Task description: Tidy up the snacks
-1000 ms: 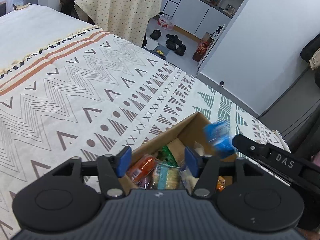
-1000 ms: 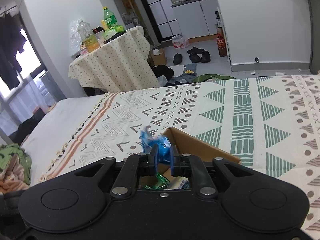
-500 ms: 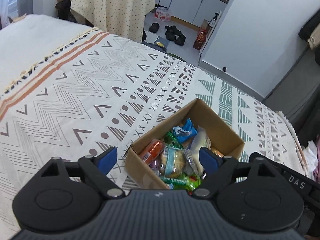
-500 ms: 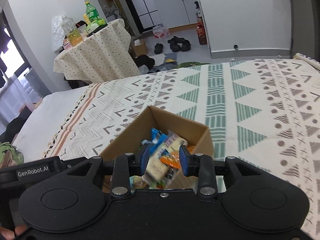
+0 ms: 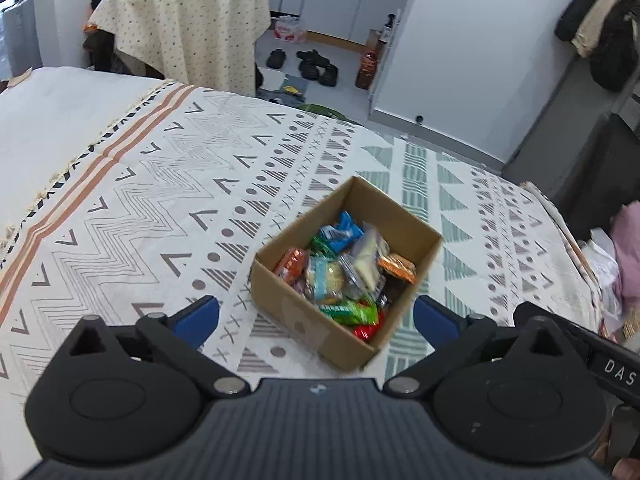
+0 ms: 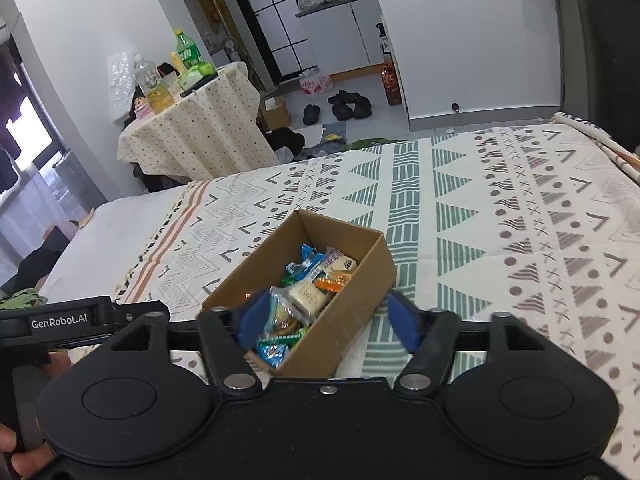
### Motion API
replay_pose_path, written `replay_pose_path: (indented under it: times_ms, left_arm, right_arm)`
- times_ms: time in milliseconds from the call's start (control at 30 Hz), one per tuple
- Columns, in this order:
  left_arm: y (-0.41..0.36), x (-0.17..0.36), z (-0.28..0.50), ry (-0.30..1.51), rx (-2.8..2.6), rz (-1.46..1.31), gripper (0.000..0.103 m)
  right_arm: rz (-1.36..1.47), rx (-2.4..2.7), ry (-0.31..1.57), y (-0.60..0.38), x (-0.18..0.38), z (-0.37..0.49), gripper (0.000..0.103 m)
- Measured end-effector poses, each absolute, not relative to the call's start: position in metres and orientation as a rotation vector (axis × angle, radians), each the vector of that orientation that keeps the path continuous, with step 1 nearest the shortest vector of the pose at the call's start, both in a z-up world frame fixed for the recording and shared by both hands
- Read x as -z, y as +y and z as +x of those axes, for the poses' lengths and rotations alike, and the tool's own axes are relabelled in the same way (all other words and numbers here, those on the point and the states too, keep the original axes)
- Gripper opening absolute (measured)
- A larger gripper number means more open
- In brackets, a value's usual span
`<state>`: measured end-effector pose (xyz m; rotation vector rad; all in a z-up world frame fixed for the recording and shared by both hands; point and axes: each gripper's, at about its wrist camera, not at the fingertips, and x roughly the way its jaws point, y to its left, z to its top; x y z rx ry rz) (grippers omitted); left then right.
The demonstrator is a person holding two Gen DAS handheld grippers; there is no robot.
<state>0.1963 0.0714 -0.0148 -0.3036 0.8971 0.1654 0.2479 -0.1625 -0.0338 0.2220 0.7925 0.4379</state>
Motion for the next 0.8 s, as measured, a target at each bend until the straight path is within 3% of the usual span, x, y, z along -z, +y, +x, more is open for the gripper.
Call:
replay_pose_path:
  times_ms: [167,367,800]
  left_arm:
    - [0.059,0.0,0.171,0.885,-0.15,-0.256,0.103]
    - [0.045,-0.016,0.143,0.866,-0.118,-0.201,0.103]
    - [0.03,-0.046,0.088,0.816,-0.063,-0.124,0.103]
  right_arm:
    - [0.217,-0.451,0.765,-0.175,0.021,0.222,0.09]
    - [0.204,-0.473,0.736,-0.184,0.007,0.191,0.102]
    - [0.192,-0.457,0.69,-0.207,-0.02,0.137,0.103]
